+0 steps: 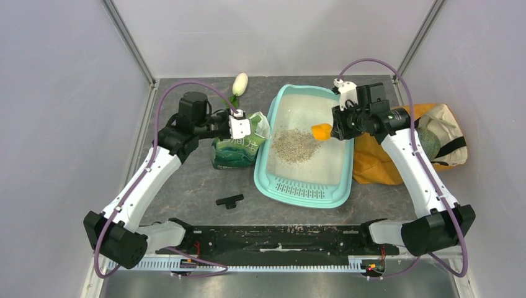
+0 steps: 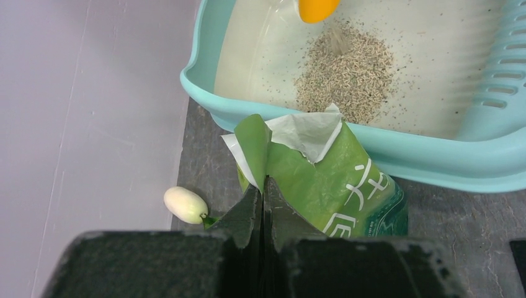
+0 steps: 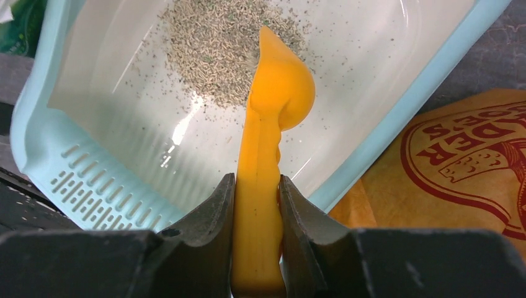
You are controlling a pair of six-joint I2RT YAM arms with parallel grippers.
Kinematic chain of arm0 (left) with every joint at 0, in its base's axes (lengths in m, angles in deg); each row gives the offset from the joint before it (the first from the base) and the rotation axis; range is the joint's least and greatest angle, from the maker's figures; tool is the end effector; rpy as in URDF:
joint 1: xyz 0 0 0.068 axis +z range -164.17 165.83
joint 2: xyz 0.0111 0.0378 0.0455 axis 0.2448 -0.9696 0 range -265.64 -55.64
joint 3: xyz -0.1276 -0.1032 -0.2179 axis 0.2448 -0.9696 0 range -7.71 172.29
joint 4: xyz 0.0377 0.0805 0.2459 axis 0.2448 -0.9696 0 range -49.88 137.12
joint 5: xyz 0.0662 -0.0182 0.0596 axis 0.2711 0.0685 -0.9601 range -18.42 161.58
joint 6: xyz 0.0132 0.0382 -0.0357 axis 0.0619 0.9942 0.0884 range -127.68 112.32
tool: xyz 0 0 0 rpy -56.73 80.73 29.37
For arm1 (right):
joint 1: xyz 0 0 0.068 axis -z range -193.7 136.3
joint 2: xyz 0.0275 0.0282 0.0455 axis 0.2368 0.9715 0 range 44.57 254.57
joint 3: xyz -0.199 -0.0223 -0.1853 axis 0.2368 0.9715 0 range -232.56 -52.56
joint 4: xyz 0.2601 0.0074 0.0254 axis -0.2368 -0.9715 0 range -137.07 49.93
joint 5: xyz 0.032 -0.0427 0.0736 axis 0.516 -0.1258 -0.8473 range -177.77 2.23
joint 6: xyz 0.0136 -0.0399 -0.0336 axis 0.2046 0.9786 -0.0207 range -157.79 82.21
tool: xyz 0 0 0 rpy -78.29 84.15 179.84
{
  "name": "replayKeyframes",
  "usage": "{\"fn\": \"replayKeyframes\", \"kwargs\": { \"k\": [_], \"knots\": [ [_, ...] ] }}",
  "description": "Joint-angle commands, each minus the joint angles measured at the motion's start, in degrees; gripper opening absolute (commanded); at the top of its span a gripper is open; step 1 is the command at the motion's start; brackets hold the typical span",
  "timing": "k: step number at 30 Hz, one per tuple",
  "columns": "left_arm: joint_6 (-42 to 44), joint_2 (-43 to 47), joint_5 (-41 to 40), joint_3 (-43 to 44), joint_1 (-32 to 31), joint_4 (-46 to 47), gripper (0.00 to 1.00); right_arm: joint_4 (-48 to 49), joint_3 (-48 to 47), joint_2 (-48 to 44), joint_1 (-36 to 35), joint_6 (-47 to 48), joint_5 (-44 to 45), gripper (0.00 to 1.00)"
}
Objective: Fill the litter box with clean litter
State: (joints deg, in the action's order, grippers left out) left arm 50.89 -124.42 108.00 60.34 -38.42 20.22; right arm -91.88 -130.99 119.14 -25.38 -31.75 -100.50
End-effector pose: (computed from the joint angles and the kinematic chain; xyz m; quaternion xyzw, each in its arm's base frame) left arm 0.2295 -0.1265 0.3689 0.6588 0.5024 -0.1103 0.5489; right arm 0.2559 0.0609 0.3636 -0.1822 0.9105 0.1209 0.3510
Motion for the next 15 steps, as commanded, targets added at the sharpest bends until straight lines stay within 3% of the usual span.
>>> {"fn": "replayKeyframes", "kwargs": {
  "k": [1,4,11,15],
  "knots": [
    [-1.7,2.7,-1.5,-0.3,-0.4,3.0,0.02,-1.0,-3.1,-0.7,-1.2,5.2,4.5,0.00],
    [-2.4,3.1,-2.7,-0.3,-0.4,2.2,0.02,-1.4,-4.0,-0.9,-1.2,4.4,2.3,0.00],
    [-2.7,4.7,-4.1,-0.4,-0.4,-0.2,0.39,-2.2,-8.0,-0.4,-1.2,1.2,-6.2,0.00],
    [-2.2,4.8,-6.5,-0.5,-0.4,-1.1,0.43,-1.5,-9.9,-0.3,-1.2,-0.9,-11.4,0.00]
  ]
}}
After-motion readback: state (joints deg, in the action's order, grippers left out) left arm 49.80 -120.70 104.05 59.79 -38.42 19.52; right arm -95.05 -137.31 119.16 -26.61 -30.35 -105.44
